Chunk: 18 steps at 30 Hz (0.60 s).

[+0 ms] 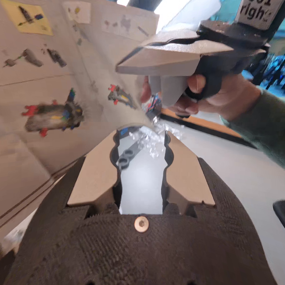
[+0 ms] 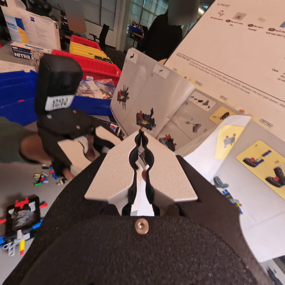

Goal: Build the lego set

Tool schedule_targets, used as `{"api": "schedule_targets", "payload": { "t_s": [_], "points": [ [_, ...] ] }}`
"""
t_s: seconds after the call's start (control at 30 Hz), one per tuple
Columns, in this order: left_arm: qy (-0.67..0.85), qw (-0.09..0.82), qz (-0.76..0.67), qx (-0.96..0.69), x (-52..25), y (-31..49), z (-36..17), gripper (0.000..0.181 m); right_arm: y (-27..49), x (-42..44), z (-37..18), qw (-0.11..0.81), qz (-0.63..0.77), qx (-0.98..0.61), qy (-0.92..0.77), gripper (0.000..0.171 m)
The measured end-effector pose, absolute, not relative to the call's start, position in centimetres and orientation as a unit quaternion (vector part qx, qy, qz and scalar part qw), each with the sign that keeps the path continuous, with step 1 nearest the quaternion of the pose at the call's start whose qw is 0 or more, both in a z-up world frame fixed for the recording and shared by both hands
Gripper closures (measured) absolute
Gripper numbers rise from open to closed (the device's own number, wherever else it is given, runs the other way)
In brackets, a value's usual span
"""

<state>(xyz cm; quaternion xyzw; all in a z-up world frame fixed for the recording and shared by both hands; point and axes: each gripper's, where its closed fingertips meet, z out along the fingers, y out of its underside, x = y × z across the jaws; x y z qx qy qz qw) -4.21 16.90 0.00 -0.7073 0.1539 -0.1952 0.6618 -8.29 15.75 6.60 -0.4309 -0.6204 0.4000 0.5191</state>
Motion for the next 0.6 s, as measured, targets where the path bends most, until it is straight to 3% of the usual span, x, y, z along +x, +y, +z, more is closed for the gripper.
{"api": "schedule_targets", "payload": {
  "t_s": [0.1, 0.17, 0.37, 0.5, 0.6],
  "points": [
    [0.117, 0.686, -0.232, -0.68, -2.8, 19.1, 1.5, 0.139, 14.7, -8.8, 7.4, 0.52, 0.389, -0.422, -0.633, 0.171],
    [0.099, 0.696, -0.231, -0.673, -3.3, 20.0, 1.8, 0.181, 14.2, -8.3, 8.1, 0.53, 0.377, -0.411, -0.638, 0.167],
    [0.09, 0.702, -0.236, -0.666, -6.5, 18.4, 2.7, 0.181, 16.5, -2.8, 10.9, 0.579, 0.404, -0.415, -0.573, 0.147],
    [0.077, 0.711, -0.219, -0.664, -10.6, 15.4, 4.1, 0.181, 20.4, -1.8, 6.0, 0.548, 0.343, -0.477, -0.595, 0.127],
    [0.064, 0.706, -0.194, -0.678, -14.6, 13.1, 4.9, 0.181, 21.8, -3.2, 1.7, 0.54, 0.255, -0.488, -0.637, 0.125]
  ]
}}
